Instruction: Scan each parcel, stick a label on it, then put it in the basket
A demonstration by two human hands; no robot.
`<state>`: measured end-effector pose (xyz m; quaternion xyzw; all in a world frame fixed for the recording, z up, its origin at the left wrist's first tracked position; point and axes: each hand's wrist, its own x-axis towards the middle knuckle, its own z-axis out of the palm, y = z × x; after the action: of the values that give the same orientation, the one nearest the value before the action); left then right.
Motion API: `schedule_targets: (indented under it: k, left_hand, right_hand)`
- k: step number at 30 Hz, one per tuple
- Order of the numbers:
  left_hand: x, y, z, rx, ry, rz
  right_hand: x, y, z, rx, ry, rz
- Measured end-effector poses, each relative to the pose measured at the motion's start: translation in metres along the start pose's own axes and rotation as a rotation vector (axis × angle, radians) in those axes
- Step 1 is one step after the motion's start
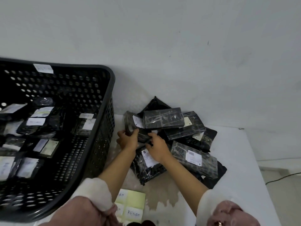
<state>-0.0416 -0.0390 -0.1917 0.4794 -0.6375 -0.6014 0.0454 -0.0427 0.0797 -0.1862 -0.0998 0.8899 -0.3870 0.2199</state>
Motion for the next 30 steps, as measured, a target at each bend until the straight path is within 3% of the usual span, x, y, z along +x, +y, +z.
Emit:
schedule_targets:
  k: [8,13,16,23,26,30]
  left_hand:
    - [-0.057,0.024,-0.029,-0.062,0.164,0.293]
    - [-0.098,0.017,-0.05,-0.119,0.121,0.556]
    - [-0.121,0.009,-0.053,-0.121,0.059,0.627]
    - [-0.17,-0.057,-0.034,-0.011,-0.144,0.551]
    - [-0.182,-0.097,-0.023,0.083,-0.22,0.447]
    - [-0.187,-0.145,-0.019,0.262,-0.298,0.395]
  right_hand:
    - [-0.046,-0.012,-0.011,0.137,-0.001,-0.072]
    - [-0.087,0.013,-0.038,0.212,0.14,-0.073]
    - [-0.115,0.05,-0.055,0.104,0.241,-0.037]
    - [-0.211,0.156,-0.063,-0.161,0.581,0.254]
    - [-0.256,0.188,-0.046,-0.139,0.566,0.413]
    - [-0.295,0.211,-0.015,-0.137,0.4,0.521]
